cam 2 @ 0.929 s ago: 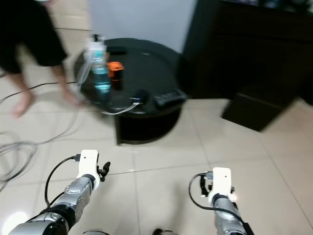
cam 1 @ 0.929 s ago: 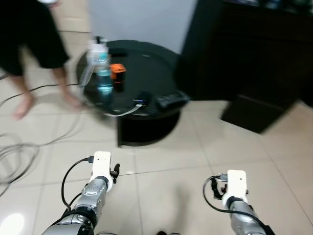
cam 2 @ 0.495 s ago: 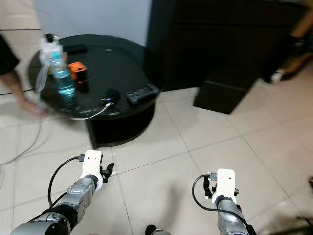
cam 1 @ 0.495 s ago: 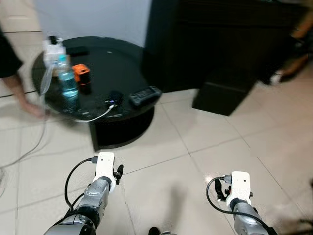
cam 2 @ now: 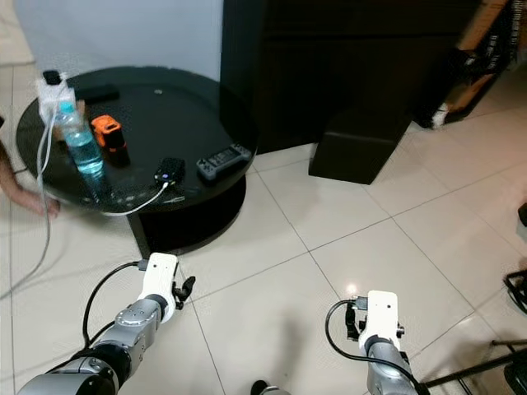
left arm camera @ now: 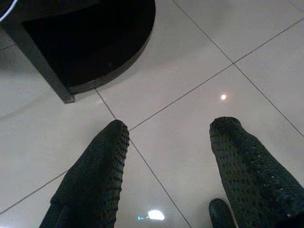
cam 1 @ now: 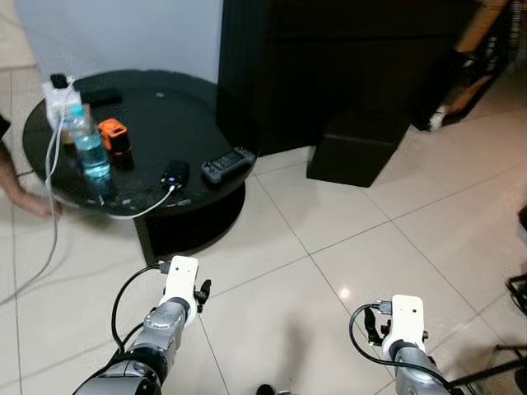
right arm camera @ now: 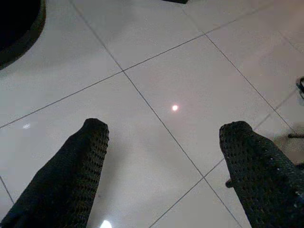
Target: Picking trash to rubbish bin
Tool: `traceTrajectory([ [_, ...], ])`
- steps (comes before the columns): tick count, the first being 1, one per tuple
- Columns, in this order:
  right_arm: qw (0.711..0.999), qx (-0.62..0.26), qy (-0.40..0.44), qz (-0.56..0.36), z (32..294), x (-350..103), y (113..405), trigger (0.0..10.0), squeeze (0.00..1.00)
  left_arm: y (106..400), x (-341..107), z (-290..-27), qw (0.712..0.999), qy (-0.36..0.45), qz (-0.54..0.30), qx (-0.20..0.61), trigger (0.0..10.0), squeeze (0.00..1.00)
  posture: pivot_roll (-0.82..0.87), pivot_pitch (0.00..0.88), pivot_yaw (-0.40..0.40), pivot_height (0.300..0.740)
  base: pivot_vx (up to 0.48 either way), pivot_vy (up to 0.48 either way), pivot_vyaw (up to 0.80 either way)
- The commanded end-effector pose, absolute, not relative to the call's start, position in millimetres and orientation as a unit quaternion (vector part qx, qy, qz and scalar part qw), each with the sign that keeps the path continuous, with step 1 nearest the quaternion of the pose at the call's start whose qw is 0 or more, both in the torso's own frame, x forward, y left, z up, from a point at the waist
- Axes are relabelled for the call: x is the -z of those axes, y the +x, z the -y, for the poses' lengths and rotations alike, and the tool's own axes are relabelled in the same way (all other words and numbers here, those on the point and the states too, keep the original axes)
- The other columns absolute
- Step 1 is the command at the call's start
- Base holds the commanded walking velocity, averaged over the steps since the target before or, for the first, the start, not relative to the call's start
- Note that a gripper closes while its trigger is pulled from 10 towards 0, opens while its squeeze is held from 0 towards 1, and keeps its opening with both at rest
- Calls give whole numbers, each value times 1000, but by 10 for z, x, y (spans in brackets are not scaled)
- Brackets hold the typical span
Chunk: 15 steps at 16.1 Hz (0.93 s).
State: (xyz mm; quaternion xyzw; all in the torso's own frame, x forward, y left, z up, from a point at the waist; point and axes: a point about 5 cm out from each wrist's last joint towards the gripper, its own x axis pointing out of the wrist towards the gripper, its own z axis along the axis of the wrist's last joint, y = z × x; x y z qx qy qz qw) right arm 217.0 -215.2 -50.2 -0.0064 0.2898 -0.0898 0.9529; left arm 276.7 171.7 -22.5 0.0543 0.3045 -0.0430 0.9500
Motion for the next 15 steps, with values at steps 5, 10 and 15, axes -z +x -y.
traceTrajectory([
  [5, 947, 114, -3, -300, 2241, 527, 2110, 10000, 0, 2797, 210, -1636, 948, 60, -306, 65, 10000, 0, 257, 45, -124, 740, 0, 0, -781],
  [10, 946, 116, -8, -301, 2276, 529, 2090, 10000, 0, 2805, 208, -1563, 946, 58, -307, 82, 10000, 0, 244, 45, -127, 740, 0, 0, -781],
  [15, 946, 119, -11, -303, 2290, 534, 2074, 10000, 0, 2785, 226, -1564, 945, 63, -311, 83, 10000, 0, 239, 45, -125, 740, 0, 0, -783],
])
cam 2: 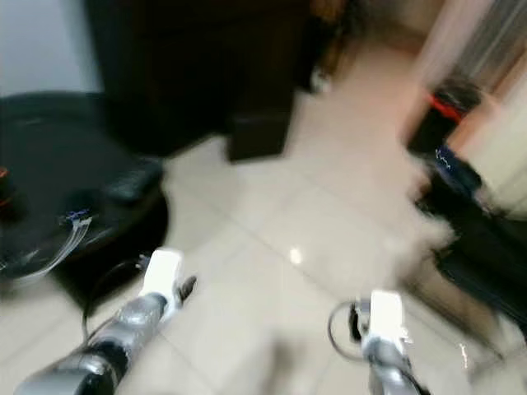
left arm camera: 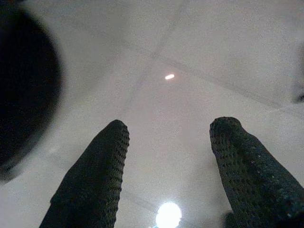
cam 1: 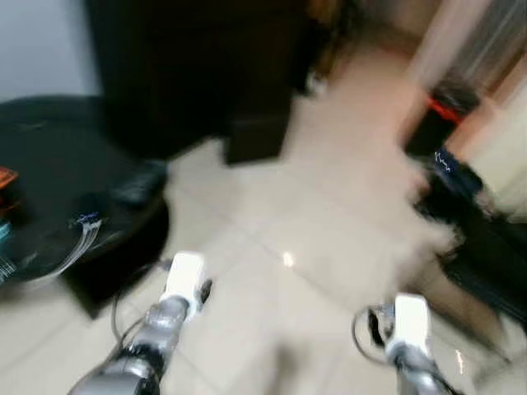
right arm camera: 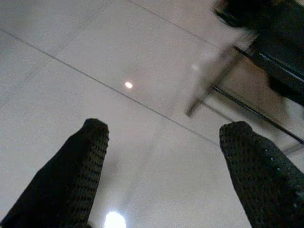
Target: Picking trash to rubbish bin
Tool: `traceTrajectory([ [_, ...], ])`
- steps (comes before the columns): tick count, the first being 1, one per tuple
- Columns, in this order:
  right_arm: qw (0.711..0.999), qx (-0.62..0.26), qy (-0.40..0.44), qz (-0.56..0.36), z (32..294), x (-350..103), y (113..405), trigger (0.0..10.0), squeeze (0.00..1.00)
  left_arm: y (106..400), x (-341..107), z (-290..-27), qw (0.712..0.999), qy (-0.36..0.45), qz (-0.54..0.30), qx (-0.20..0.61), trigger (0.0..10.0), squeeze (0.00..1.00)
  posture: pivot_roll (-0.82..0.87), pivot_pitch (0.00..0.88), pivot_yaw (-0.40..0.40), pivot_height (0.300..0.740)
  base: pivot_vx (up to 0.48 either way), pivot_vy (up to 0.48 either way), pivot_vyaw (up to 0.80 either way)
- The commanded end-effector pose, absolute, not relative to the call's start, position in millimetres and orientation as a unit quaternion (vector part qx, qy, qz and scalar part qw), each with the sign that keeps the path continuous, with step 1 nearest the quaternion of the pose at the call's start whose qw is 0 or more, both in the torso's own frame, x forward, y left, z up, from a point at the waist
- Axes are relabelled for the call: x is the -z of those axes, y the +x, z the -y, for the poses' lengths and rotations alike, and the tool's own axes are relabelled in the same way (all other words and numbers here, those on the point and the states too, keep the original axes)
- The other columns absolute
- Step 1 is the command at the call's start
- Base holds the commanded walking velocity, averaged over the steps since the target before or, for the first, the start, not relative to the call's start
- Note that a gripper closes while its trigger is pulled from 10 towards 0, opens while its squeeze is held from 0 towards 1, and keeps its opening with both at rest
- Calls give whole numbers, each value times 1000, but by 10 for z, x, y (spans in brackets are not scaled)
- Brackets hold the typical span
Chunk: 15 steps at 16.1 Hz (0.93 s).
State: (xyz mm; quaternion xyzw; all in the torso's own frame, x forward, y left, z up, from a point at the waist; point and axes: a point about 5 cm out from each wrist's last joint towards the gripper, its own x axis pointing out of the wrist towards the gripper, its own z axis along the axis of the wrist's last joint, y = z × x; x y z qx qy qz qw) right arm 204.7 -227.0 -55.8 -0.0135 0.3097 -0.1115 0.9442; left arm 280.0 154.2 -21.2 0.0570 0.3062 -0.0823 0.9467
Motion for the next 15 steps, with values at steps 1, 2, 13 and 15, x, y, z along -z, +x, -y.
traceTrajectory([
  [1, 945, 119, -11, -303, 2295, 537, 2067, 10000, 0, 2776, 234, -1568, 944, 62, -313, 84, 10000, 0, 239, 46, -125, 740, 0, 0, -788],
  [2, 945, 119, -12, -304, 2294, 540, 2061, 10000, 0, 2766, 242, -1572, 943, 56, -316, 85, 10000, 0, 239, 46, -125, 740, 0, 0, -781],
  [13, 943, 123, -11, -308, 2306, 559, 2022, 10000, 0, 2744, 264, -1561, 941, 48, -323, 92, 10000, 0, 229, 43, -119, 740, 0, 0, -787],
  [15, 943, 124, -11, -309, 2315, 558, 2023, 10000, 0, 2749, 258, -1558, 941, 49, -322, 92, 10000, 0, 230, 41, -120, 740, 0, 0, -788],
])
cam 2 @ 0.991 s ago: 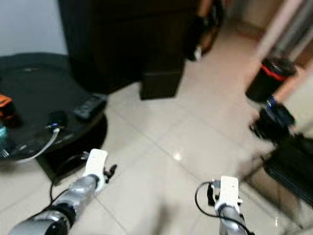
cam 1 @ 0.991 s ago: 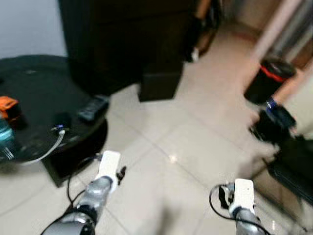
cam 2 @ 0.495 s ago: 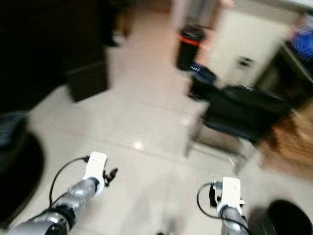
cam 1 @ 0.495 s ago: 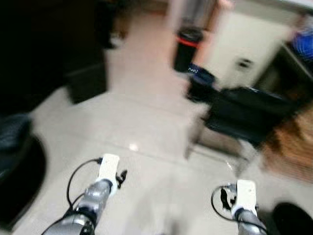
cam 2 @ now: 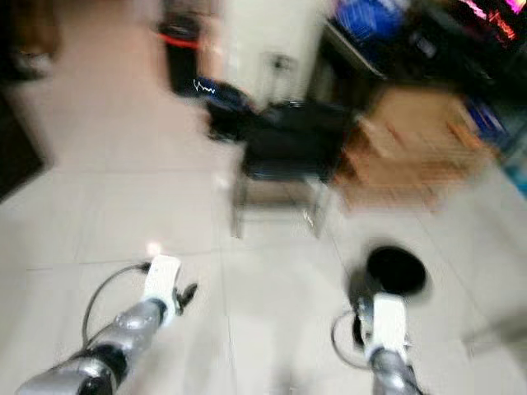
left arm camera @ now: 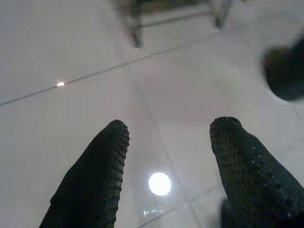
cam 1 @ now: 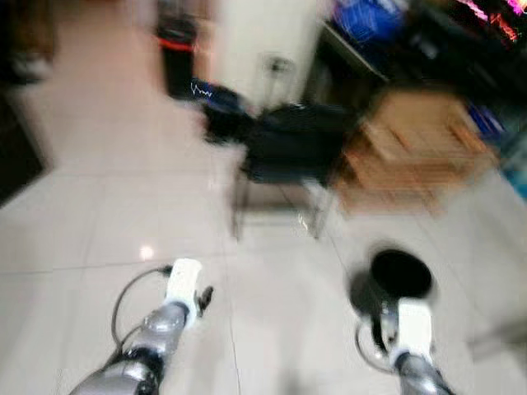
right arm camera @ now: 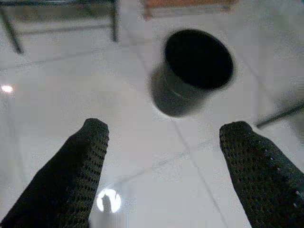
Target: Picking trash to rubbish bin
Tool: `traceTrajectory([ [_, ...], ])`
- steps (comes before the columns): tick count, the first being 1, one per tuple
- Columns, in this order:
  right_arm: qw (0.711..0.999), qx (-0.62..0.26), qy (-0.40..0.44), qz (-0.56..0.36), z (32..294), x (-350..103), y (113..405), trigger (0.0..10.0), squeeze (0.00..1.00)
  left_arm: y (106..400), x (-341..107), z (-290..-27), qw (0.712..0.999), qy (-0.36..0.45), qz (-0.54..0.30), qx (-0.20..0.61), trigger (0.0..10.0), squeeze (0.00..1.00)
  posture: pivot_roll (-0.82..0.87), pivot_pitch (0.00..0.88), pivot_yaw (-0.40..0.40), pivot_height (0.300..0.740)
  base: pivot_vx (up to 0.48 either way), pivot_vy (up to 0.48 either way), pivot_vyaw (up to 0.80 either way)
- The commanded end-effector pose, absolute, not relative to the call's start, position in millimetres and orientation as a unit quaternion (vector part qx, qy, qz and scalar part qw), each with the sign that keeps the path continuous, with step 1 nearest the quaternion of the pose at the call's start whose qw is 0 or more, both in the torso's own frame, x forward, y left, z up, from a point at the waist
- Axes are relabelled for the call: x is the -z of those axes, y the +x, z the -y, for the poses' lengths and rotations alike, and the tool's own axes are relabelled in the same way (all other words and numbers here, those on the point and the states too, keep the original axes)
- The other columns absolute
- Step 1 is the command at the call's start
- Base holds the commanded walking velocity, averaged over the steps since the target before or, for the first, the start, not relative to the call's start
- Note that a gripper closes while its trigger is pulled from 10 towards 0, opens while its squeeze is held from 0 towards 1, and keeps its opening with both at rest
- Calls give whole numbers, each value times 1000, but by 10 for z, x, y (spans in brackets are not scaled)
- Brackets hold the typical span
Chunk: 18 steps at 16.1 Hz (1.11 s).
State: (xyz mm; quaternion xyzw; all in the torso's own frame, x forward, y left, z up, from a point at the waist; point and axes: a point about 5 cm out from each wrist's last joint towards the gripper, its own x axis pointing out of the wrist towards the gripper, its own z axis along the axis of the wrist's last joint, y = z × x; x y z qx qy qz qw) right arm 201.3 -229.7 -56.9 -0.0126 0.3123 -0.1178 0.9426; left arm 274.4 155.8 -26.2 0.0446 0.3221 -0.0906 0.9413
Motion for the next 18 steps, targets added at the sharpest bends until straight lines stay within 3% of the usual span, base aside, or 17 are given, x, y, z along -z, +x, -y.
traceTrajectory([
  [1, 943, 125, -11, -309, 2315, 558, 2022, 10000, 0, 2752, 256, -1557, 941, 49, -321, 92, 10000, 0, 230, 41, -120, 740, 0, 0, -788],
  [18, 938, 154, -3, -312, 2377, 583, 1943, 10000, 0, 2818, 200, -1486, 940, 72, -311, 119, 10000, 0, 203, 33, -98, 740, 0, 0, -788],
])
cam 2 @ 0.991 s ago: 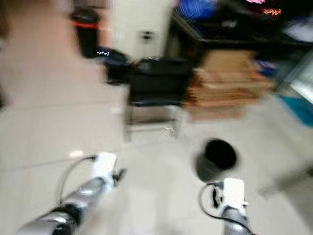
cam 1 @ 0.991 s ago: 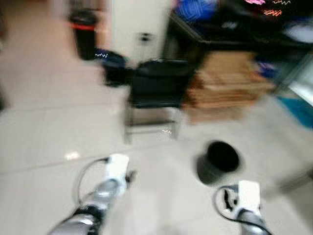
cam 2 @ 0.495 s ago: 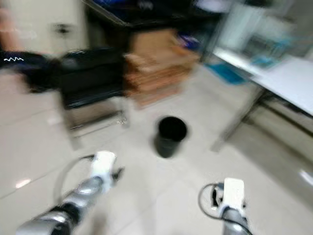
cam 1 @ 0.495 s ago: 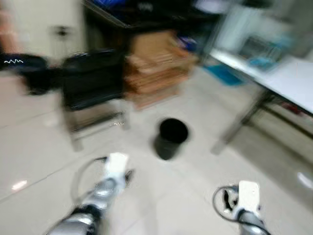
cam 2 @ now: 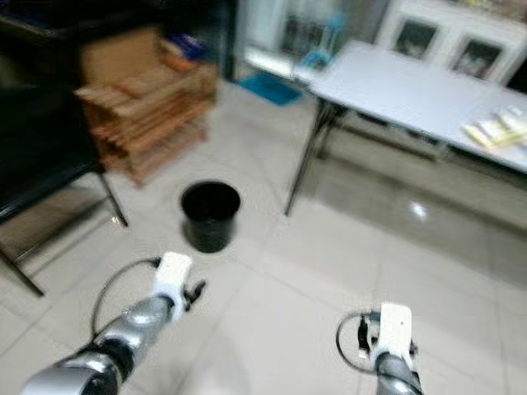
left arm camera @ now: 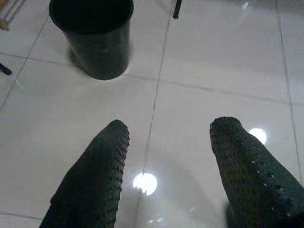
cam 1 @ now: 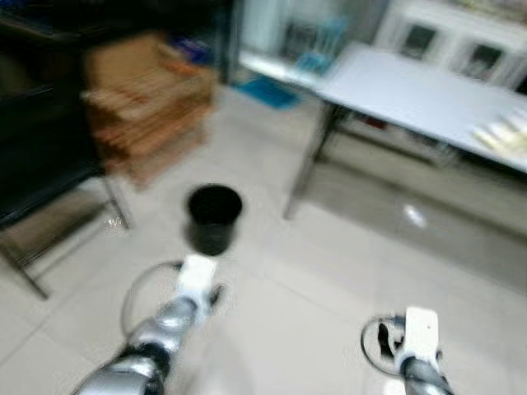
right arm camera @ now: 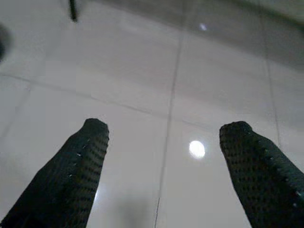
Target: Picking trash to rubbish bin
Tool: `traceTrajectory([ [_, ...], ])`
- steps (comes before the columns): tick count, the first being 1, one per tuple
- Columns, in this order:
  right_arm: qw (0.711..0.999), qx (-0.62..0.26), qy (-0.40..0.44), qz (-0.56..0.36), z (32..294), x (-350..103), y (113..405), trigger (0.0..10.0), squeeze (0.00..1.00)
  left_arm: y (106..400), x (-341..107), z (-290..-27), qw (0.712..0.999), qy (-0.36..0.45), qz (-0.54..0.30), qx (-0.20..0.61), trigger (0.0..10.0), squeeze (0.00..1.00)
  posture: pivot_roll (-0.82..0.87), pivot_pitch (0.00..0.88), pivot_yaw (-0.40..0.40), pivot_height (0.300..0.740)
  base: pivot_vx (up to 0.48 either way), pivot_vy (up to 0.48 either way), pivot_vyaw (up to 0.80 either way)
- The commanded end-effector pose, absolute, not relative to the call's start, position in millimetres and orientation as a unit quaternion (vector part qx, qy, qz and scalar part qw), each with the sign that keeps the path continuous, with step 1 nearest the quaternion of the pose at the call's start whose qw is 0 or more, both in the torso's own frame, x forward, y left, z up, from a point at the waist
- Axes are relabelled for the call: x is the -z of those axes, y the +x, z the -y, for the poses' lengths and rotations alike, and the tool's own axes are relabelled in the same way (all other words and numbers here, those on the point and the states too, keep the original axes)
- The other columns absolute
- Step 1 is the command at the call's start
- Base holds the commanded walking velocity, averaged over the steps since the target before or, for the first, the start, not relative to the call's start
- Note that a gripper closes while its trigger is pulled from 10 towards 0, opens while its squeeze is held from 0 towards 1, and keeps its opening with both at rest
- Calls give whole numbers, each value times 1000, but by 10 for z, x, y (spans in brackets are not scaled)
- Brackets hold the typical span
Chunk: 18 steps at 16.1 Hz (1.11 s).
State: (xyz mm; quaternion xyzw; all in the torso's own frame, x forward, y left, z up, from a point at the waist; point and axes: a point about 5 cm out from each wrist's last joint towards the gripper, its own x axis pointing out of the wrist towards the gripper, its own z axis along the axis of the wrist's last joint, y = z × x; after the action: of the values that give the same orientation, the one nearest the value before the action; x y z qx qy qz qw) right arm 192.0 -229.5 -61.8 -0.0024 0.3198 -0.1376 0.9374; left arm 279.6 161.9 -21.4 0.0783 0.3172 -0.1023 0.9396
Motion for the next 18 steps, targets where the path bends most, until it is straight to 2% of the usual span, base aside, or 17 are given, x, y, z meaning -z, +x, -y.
traceTrajectory([
  [1, 937, 156, -1, -314, 2372, 594, 1926, 10000, 0, 2814, 204, -1498, 939, 76, -313, 121, 10000, 0, 206, 33, -92, 740, 0, 0, -788],
  [3, 936, 163, -1, -310, 2360, 598, 1914, 10000, 0, 2785, 228, -1538, 932, 89, -324, 134, 10000, 0, 208, 38, -79, 740, 0, 0, -800],
  [6, 934, 178, 7, -310, 2387, 606, 1884, 10000, 0, 2787, 222, -1585, 926, 107, -329, 152, 10000, 0, 206, 33, -50, 740, 0, 0, 0],
  [11, 920, 236, 45, -309, 2476, 683, 1625, 10000, 0, 2680, 284, -1827, 906, 160, -354, 167, 10000, 0, 151, 31, -7, 740, 0, 0, 0],
  [15, 914, 263, 93, -294, 2566, 696, 1499, 10000, 0, 2622, 342, -1735, 898, 161, -364, 187, 10000, 0, 105, 42, 27, 740, 0, 0, 0],
  [18, 926, 237, 122, -266, 2448, 658, 1620, 10000, 0, 2583, 368, -1756, 889, 176, -372, 202, 10000, 0, 131, 39, -31, 740, 0, 0, 0],
])
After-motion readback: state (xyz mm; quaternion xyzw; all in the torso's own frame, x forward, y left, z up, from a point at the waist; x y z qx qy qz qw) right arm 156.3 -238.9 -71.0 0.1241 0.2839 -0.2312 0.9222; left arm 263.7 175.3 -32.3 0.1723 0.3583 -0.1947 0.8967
